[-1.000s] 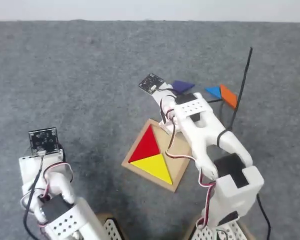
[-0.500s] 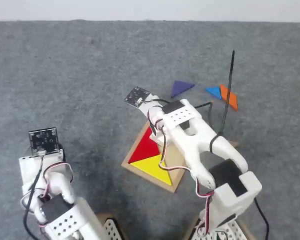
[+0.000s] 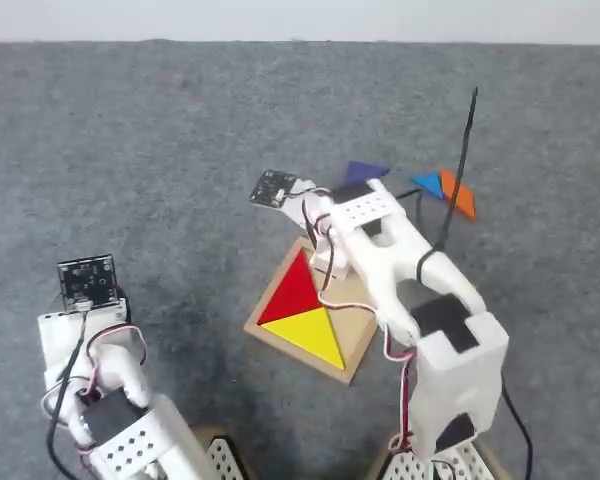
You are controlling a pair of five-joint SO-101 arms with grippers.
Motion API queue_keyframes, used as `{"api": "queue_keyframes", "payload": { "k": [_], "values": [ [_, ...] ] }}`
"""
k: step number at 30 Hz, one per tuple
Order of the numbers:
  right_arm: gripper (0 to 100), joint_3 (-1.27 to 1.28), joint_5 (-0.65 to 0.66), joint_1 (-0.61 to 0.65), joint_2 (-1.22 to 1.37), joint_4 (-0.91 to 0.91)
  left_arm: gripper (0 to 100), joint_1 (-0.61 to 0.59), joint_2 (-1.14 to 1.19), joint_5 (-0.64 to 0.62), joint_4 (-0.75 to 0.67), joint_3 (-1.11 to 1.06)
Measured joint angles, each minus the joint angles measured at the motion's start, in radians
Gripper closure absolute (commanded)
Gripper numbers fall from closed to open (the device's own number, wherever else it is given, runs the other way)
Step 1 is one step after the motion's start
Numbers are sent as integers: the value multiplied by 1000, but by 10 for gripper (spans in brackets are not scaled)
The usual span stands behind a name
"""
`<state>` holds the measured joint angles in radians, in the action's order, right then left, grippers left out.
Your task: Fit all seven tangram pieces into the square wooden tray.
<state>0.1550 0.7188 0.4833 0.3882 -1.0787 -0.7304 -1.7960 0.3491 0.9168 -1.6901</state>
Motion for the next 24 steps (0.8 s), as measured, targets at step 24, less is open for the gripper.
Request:
{"api": "queue_keyframes", "payload": {
  "k": [24],
  "values": [
    [991, -196, -973, -210, 77, -83, 806, 2, 0, 0, 0, 0]
  ]
}}
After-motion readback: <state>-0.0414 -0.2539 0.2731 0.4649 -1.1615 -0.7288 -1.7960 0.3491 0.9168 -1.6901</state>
